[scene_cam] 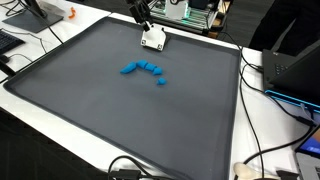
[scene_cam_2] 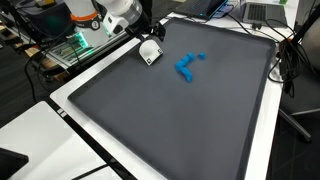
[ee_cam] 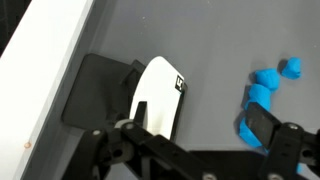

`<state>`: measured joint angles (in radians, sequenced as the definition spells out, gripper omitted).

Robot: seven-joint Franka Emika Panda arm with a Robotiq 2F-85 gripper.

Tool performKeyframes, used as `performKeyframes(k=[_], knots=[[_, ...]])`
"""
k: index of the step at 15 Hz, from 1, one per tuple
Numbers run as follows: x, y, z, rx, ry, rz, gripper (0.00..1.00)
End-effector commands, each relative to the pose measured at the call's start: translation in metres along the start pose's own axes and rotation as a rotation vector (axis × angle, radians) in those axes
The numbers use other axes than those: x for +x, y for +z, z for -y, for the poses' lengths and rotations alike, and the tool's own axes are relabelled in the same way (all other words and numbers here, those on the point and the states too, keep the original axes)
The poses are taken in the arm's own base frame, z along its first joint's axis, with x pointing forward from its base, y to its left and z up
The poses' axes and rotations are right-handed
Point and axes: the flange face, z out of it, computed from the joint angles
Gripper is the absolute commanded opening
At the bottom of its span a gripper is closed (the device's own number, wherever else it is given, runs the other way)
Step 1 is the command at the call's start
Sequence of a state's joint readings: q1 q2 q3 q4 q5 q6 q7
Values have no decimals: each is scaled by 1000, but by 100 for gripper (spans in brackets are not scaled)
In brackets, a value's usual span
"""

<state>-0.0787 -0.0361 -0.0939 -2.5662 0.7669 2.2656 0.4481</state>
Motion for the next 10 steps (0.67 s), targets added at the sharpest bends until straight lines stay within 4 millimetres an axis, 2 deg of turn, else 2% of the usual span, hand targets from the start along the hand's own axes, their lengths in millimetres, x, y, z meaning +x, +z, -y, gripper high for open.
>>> performKeyframes(k=[1,10], knots=[[-19,-25,6,-25,-46,-26,100],[-65,-70,74,-204,-375,-128,100]])
